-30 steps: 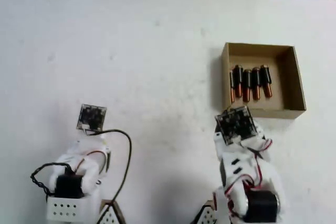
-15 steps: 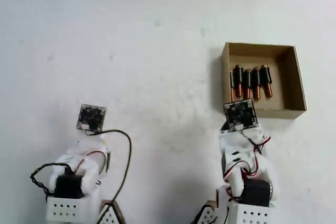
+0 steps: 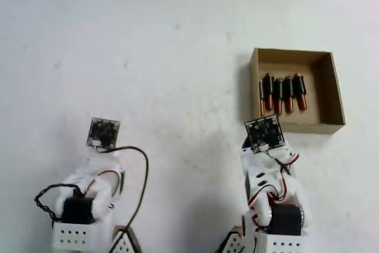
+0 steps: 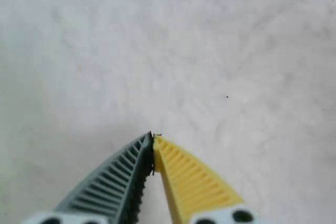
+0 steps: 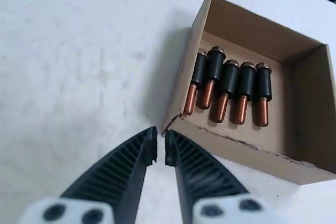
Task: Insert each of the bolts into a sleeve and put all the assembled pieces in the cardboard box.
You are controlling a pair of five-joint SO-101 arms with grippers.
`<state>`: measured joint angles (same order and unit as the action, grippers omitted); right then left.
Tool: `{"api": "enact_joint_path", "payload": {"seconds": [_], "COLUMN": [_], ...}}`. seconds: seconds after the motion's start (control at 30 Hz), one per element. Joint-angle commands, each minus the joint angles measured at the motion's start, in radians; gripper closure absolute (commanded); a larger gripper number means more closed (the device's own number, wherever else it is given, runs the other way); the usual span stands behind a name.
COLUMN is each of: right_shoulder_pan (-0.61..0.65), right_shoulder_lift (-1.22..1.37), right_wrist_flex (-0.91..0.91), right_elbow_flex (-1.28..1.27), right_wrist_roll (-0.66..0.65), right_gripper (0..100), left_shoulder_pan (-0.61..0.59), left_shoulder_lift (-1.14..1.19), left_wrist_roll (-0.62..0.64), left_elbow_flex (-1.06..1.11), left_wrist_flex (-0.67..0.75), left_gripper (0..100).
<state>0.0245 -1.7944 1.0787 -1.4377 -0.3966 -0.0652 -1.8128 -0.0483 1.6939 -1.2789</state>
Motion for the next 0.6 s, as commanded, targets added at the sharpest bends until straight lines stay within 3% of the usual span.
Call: {"api": "enact_joint_path", "payload": {"seconds": [0.0, 0.27, 0.57], "right_shoulder_pan": [0.007, 0.061, 0.053], "right_shoulder_lift": [-0.007, -0.008, -0.008], "right_wrist_flex": [0.019, 0.085, -0.018], "right_elbow_flex": [0.086, 0.121, -0.118], "right_wrist_roll": [0.009, 0.009, 0.009], "right_gripper": [98.1, 98.1, 98.1], "left_shoulder_pan": [0.008, 0.008, 0.008], "left_shoulder_lift": [-0.007, -0.007, -0.007], "left_wrist_roll": [-0.003, -0.005, -0.009], "left_elbow_flex": [-0.002, -0.002, -0.002], "left_wrist_flex": [-0.006, -0.006, -0.006], "left_gripper": [98, 98, 98]}}
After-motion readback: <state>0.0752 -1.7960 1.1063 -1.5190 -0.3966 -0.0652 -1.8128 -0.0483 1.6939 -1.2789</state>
